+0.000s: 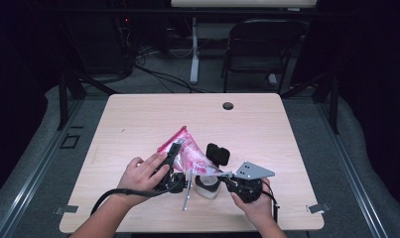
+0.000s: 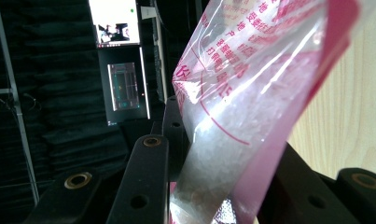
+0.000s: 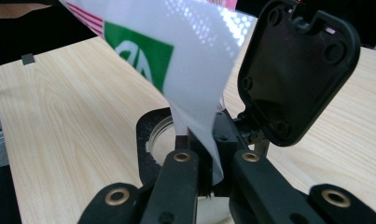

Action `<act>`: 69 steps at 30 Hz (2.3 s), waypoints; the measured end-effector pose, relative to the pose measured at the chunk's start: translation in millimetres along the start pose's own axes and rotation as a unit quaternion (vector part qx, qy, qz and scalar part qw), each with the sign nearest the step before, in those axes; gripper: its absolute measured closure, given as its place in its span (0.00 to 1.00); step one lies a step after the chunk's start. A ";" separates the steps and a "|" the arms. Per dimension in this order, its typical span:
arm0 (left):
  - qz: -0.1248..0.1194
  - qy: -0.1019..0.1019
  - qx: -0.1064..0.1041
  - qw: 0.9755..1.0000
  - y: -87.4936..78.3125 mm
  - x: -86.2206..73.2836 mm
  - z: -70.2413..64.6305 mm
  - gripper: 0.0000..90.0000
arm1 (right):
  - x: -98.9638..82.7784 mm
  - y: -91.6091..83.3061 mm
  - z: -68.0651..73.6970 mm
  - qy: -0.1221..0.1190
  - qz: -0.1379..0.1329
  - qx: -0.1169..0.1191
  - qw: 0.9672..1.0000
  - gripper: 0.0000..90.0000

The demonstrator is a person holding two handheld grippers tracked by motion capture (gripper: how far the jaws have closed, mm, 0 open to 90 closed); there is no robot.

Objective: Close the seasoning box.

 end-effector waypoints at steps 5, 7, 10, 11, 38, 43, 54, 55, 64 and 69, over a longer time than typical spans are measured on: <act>0.002 0.001 0.002 1.000 -0.1 -0.6 1.2 0.83 | 1.3 -0.3 1.1 -0.001 -0.002 0.000 1.000 1.00; 0.000 0.001 0.007 1.000 -0.5 0.5 4.0 0.83 | 1.2 0.3 1.6 0.000 -0.002 0.002 1.000 1.00; 0.001 0.003 0.009 1.000 -1.1 0.9 5.4 0.83 | 0.4 1.8 2.4 -0.001 -0.002 0.005 1.000 0.99; 0.000 0.003 0.010 1.000 -1.0 0.9 5.6 0.83 | 0.5 1.8 1.9 -0.001 -0.003 0.004 1.000 0.99; 0.010 0.003 -0.003 1.000 0.1 -0.3 2.4 0.84 | 8.7 -1.8 10.8 -0.015 -0.014 0.018 1.000 0.98; 0.006 0.002 0.006 1.000 -1.0 1.6 6.0 0.84 | 5.5 1.0 11.3 -0.016 -0.005 0.021 1.000 0.97; 0.003 -0.001 0.008 1.000 -1.6 3.6 5.1 0.84 | 4.4 1.3 8.9 -0.018 -0.002 0.009 1.000 1.00; 0.003 0.000 0.008 1.000 -1.9 3.8 5.3 0.84 | 4.5 1.0 8.7 -0.019 -0.001 0.007 1.000 1.00; 0.001 -0.002 0.009 1.000 -2.2 4.8 6.0 0.84 | 4.3 0.9 8.6 -0.017 -0.001 0.009 1.000 1.00; 0.003 -0.006 0.000 1.000 -2.2 4.7 3.0 0.84 | 3.4 1.4 7.8 -0.015 -0.001 0.010 1.000 1.00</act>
Point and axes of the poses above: each handheld gripper's, and its own axes: y roughly forward along the jaws, x roughly out of its top, z roughly to its left, the point moved 10 cm from there along y, roughly forward along the jaws, and after that the axes turned 10 degrees about x, right-handed, at the moved point
